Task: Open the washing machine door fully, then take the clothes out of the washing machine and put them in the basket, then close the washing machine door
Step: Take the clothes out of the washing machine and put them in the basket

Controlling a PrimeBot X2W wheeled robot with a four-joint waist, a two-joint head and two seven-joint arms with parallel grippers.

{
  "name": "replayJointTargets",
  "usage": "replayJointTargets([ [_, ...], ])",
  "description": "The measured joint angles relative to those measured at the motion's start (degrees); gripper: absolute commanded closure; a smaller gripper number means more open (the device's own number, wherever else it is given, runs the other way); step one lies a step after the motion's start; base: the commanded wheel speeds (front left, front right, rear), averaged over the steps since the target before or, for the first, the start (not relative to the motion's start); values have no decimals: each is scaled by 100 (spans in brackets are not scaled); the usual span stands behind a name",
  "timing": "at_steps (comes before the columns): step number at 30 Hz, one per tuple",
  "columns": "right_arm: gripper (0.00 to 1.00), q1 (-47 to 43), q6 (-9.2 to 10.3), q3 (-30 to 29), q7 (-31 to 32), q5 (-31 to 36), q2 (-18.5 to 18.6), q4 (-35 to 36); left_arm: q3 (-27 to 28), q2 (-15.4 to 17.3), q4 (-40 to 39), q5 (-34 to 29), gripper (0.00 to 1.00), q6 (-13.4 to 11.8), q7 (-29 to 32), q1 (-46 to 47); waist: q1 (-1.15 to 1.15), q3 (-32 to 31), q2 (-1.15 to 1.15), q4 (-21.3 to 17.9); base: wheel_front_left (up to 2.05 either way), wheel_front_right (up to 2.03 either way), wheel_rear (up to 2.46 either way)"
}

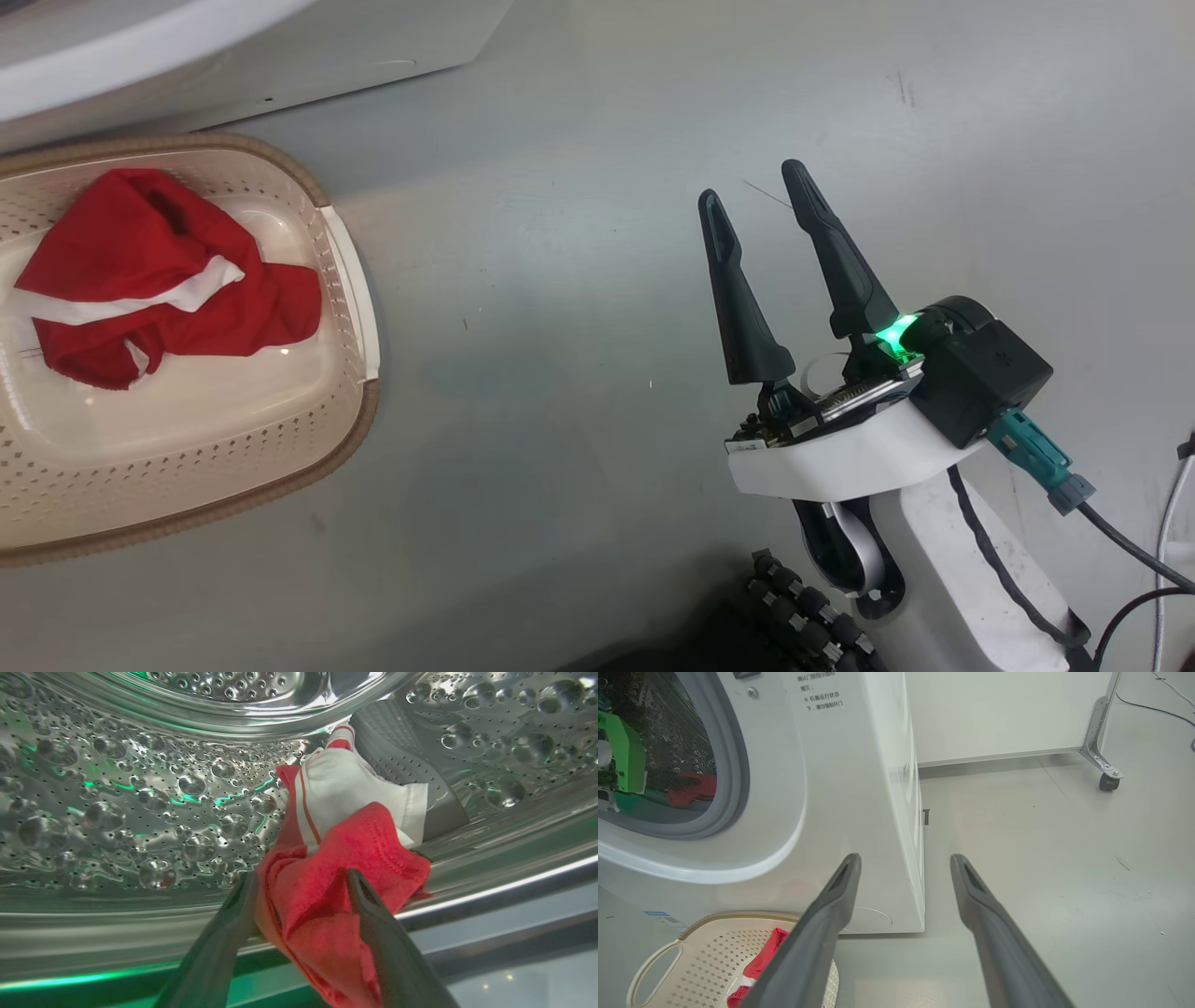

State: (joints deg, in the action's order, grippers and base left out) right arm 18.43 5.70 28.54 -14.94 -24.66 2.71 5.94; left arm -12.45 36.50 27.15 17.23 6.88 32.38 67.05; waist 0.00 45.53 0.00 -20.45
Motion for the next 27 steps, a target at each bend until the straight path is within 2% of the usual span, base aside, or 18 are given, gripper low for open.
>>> replayJointTargets([
  [20,0,113,8,-41,0,10,2,-40,-243,-67,-170,24,100,32,-1124,26,0,8,0,137,0,0,0],
  [27,0,124,9,-127,0,64,5,-120,-124,-375,-200,86,100,32,-1805,29,0,-78,0,196,0,0,0],
])
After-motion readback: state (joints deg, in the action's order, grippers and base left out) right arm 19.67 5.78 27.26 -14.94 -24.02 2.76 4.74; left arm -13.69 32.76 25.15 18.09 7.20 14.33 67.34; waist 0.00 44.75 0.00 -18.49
